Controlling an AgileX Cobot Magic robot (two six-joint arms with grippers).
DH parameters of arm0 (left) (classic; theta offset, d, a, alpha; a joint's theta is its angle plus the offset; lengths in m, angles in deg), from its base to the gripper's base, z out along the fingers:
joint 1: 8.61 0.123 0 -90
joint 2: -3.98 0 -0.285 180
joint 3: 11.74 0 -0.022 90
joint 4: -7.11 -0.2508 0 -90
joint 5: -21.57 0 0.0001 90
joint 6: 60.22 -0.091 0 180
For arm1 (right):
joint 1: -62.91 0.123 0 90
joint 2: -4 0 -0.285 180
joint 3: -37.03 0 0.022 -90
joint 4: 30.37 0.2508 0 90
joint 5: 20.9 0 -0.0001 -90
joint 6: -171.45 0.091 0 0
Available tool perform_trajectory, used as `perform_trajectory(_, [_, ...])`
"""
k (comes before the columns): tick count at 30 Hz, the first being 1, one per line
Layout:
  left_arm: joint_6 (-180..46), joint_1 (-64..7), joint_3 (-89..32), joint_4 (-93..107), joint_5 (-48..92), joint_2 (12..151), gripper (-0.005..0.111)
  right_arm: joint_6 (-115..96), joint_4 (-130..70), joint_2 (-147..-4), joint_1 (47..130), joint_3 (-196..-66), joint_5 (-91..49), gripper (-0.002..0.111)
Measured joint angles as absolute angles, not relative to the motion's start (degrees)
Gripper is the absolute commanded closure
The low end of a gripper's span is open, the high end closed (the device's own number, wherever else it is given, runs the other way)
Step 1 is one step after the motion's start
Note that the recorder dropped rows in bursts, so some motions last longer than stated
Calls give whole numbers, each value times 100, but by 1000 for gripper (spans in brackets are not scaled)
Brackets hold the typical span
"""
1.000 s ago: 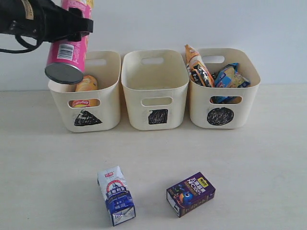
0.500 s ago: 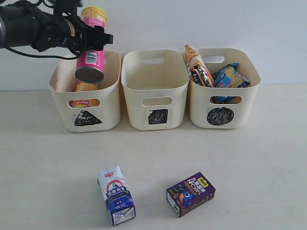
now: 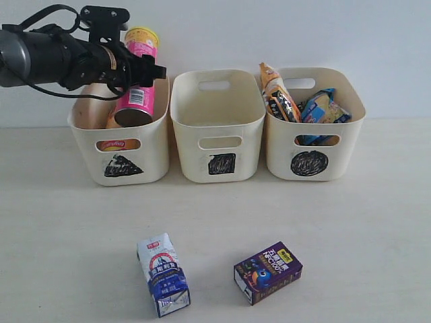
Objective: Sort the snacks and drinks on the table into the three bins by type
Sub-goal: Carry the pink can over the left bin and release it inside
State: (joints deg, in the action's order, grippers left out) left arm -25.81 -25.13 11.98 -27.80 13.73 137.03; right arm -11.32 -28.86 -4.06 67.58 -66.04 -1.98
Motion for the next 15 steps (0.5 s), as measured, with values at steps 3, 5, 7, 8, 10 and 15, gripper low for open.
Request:
perform_trajectory(3, [-2581, -2499, 1198, -2780, 1395, 13742, 90, -1132, -2886, -406, 6758, -6604, -198, 109])
perform_trajectory(5, [-2581, -2491, 1198, -2780, 1395, 13780, 83, -1132, -2886, -406, 6758, -6604, -198, 109])
perform_trajectory(7, [-2581, -2477, 1198, -2780, 1395, 13815, 75, -1132, -2886, -406, 6758, -6604, -198, 109])
perform_trajectory(8, [-2581, -2472, 1198, -2780, 1395, 13815, 69, -1132, -2886, -406, 6758, -6604, -198, 109])
perform_trajectory(10, [-2581, -2463, 1198, -2780, 1395, 13838, 56, -1132, -2886, -406, 6758, -6604, -198, 109])
perform_trajectory(15, [-2581, -2463, 1198, -2780, 1395, 13849, 20, -1132, -2886, -406, 6758, -6604, -198, 109])
